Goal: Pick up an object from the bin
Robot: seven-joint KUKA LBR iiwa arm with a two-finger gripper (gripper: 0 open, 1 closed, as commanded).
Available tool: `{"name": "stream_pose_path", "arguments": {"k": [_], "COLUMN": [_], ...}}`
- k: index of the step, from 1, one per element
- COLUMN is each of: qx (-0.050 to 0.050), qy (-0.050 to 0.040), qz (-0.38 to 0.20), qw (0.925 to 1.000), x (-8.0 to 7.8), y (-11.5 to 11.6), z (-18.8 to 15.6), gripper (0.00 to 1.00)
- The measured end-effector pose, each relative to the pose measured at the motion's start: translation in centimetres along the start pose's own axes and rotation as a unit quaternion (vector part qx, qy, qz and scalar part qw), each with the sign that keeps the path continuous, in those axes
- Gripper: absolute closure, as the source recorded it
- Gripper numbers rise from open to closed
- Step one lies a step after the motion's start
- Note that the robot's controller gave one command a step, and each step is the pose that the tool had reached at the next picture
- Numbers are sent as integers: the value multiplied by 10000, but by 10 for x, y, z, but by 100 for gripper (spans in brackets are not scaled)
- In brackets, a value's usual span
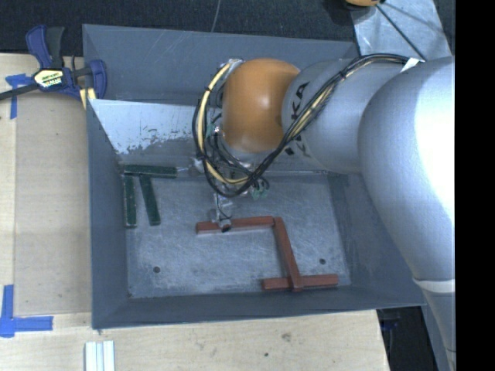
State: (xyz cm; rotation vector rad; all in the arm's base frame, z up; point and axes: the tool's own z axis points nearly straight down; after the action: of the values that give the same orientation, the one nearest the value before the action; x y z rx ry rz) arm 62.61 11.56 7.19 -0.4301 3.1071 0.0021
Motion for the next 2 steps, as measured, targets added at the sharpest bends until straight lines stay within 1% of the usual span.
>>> {"name": "stream_pose_path", "arguments": {"k": [1, 2], "qx": [5, -1], "qy": [-11, 12], "qz": [-1087, -2087], "qw": [9941, 9780], "x": [25, 41], "y": [-4, -23], "z": [-2, 1], "gripper": [0, 0]}}
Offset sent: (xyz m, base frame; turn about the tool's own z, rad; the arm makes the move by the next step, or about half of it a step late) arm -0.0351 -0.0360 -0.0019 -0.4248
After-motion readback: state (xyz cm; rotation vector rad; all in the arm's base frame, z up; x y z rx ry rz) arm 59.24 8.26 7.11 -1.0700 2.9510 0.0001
